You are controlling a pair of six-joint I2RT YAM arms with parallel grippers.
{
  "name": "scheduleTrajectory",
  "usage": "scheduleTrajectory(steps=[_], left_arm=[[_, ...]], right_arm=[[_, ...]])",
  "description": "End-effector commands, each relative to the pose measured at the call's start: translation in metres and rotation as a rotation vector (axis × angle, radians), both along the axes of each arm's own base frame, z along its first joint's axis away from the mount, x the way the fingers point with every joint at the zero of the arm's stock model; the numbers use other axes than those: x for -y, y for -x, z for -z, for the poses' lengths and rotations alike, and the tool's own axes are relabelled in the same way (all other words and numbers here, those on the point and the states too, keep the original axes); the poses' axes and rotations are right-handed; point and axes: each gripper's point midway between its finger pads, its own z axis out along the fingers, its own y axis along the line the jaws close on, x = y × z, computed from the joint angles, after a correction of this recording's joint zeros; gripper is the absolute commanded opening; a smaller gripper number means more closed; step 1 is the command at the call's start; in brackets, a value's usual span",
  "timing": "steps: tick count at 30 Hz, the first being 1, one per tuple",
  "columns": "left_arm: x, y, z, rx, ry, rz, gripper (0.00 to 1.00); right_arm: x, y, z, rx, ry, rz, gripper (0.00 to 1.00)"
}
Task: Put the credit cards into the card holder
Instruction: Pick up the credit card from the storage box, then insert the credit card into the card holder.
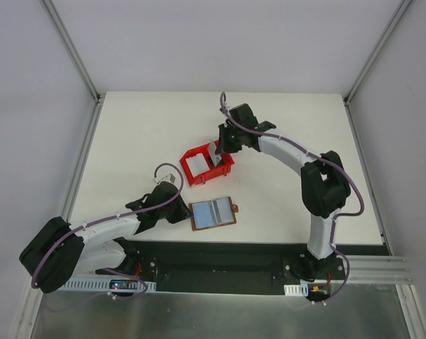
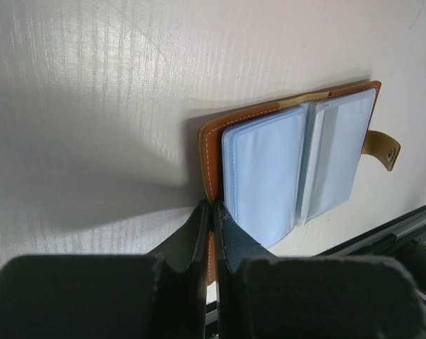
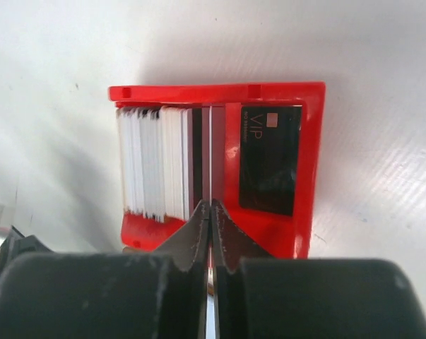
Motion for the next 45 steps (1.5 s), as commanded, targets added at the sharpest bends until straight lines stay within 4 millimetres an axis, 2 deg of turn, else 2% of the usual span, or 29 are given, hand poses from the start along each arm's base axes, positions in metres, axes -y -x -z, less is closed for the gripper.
scheduleTrajectory(steps=[1,5,9,12,13,15,17,23,28,35,45], left_arm=[[0.0,-0.004,-0.004,0.013,-0.005,0.011,0.0],[-0.001,-0.004,-0.004,0.014,0.0,0.002,0.0],[-0.001,-0.004,-0.005,0.026,-0.003,0.009,0.0],[0.0,-0.003,-0.006,0.025,-0.002,0.017,0.0],[-0.001,-0.003,-0.005,0.025,-0.004,0.018,0.0],[0.0,-0.003,-0.004,0.021,-0.004,0.018,0.0],[-0.001,-0.002,-0.004,0.021,-0.004,0.018,0.0],[-0.001,-0.002,-0.005,0.02,-0.001,0.015,0.0],[-0.001,0.0,-0.003,0.008,0.005,0.011,0.0],[-0.001,0.001,-0.002,0.003,0.004,0.012,0.0],[0.0,0.001,-0.001,-0.008,0.005,0.01,0.0]], right_arm=[[0.012,-0.006,-0.073,0.202,-0.07,0.025,0.0],[0.025,0.008,-0.091,0.226,-0.114,0.054,0.0],[0.026,0.042,-0.098,0.193,-0.246,0.062,0.0],[0.03,0.073,-0.088,0.142,-0.312,0.074,0.0],[0.03,0.082,-0.094,0.151,-0.343,0.079,0.0],[0.029,0.102,-0.084,0.121,-0.37,0.076,0.0],[0.03,0.123,-0.065,0.085,-0.371,0.086,0.0],[0.019,0.169,-0.021,-0.004,-0.402,0.106,0.0],[0.006,0.187,0.006,-0.074,-0.446,0.093,0.01],[0.006,0.19,0.033,-0.104,-0.429,0.12,0.0],[0.012,0.193,0.052,-0.121,-0.405,0.137,0.0]])
